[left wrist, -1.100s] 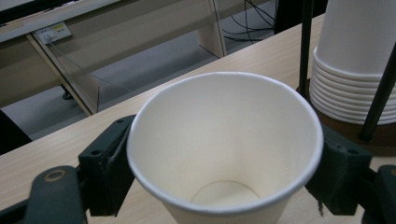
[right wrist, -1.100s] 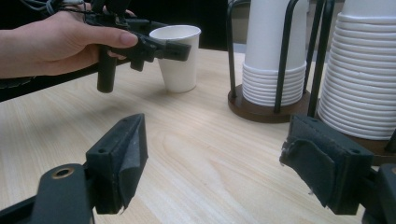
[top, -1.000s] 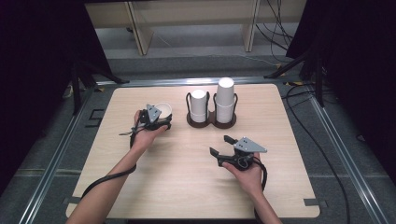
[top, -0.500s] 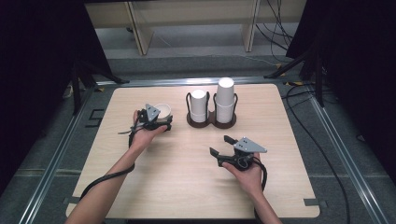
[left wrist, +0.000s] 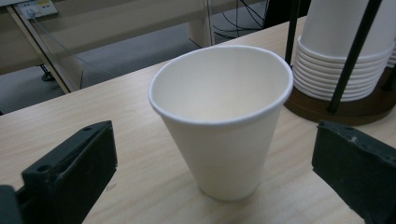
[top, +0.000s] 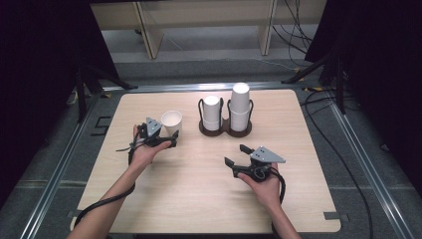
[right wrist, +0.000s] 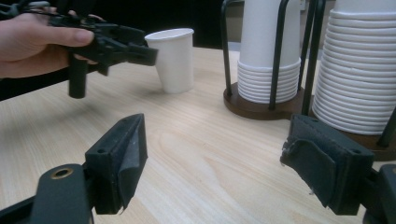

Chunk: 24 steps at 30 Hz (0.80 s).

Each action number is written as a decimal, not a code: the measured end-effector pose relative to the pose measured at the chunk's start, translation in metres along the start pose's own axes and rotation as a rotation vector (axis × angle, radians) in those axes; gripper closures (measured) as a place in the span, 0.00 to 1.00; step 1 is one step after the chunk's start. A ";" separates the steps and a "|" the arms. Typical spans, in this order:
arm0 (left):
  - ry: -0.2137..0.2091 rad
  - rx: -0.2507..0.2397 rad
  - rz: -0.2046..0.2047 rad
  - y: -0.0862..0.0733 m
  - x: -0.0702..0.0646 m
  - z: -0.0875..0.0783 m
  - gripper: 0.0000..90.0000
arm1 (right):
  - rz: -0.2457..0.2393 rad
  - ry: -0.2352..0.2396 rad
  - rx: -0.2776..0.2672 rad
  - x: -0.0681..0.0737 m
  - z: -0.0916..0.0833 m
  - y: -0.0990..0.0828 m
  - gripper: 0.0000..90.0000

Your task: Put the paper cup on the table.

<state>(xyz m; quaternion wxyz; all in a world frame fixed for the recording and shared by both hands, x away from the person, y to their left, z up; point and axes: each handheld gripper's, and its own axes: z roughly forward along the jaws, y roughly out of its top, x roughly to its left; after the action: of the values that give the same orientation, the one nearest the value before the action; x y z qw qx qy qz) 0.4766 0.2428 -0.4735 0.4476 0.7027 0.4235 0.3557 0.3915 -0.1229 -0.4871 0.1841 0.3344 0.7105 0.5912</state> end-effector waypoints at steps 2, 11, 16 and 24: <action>0.002 -0.002 0.003 -0.002 0.001 -0.009 0.00 | -0.003 -0.014 0.000 0.000 -0.001 0.000 0.24; -0.004 -0.024 -0.014 -0.019 0.000 -0.043 0.00 | 0.014 0.006 0.002 0.000 -0.001 -0.001 0.24; -0.020 -0.034 -0.023 -0.036 -0.005 -0.072 0.00 | -0.004 -0.013 -0.008 -0.002 -0.002 -0.001 0.23; -0.035 -0.049 -0.023 -0.056 -0.010 -0.104 0.00 | 0.001 -0.019 0.005 -0.004 -0.005 0.000 0.23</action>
<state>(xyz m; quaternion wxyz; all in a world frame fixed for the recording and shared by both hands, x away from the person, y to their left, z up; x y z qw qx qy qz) 0.3660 0.2814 -0.4914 0.4762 0.6927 0.4150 0.3482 0.3906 -0.1290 -0.4868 0.1896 0.3410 0.7099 0.5863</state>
